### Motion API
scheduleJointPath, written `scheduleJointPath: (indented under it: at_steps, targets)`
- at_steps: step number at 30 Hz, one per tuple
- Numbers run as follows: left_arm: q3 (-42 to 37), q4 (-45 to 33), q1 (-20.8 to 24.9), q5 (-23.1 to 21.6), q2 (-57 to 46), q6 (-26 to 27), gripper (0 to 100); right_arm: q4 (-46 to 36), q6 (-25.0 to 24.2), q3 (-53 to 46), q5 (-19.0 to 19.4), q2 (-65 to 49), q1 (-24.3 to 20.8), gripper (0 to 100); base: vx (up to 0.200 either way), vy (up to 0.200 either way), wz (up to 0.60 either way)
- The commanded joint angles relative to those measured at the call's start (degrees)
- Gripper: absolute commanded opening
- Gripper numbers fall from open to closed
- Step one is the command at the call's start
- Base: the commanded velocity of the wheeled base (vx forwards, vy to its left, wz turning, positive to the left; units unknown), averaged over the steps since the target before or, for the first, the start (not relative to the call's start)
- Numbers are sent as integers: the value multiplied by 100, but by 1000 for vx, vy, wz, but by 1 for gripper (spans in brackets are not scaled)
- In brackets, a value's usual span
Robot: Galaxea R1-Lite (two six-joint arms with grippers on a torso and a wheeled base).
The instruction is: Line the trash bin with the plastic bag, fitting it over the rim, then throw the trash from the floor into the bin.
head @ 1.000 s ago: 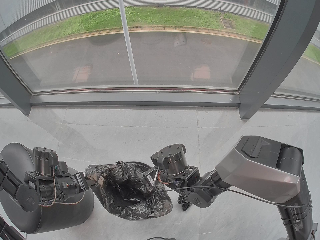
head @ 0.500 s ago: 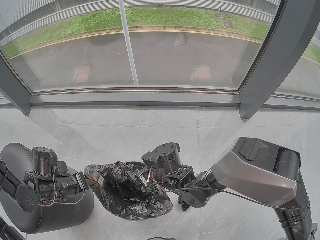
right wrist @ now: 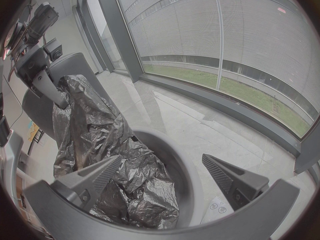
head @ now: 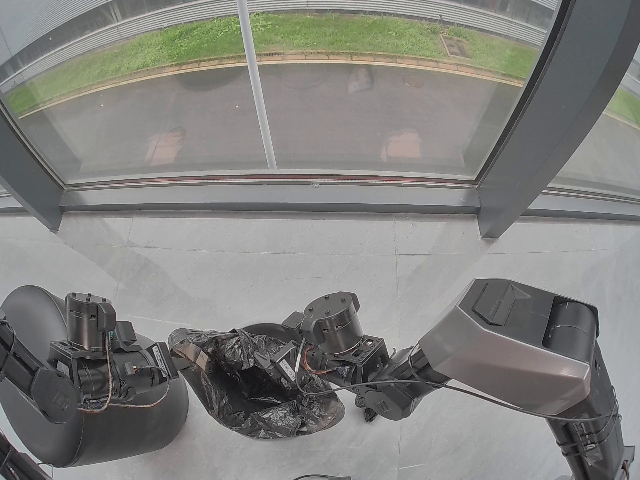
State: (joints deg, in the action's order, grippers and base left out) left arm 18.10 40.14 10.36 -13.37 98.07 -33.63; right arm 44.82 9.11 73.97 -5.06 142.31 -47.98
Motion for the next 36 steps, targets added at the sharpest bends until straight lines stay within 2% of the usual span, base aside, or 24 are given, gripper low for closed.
scheduleJointPath:
  at_steps: [1, 14, 29, 36]
  targets:
    - [0, 2, 10, 1, 10, -3, 0, 9, 3, -120, 14, -90, -36, 100, 0, 0, 0]
    - [27, 2, 10, 1, 10, -38, 0, 44, 12, -489, 31, -371, -1, 100, 0, 0, 0]
    - [35, 11, 36, -7, 1, -47, 0, -211, 469, -199, 998, -283, 105, 100, 0, 0, 0]
    - [62, 11, 54, -51, 1, -47, 0, -352, 627, 311, 1086, -19, 114, 100, 0, 0, 0]
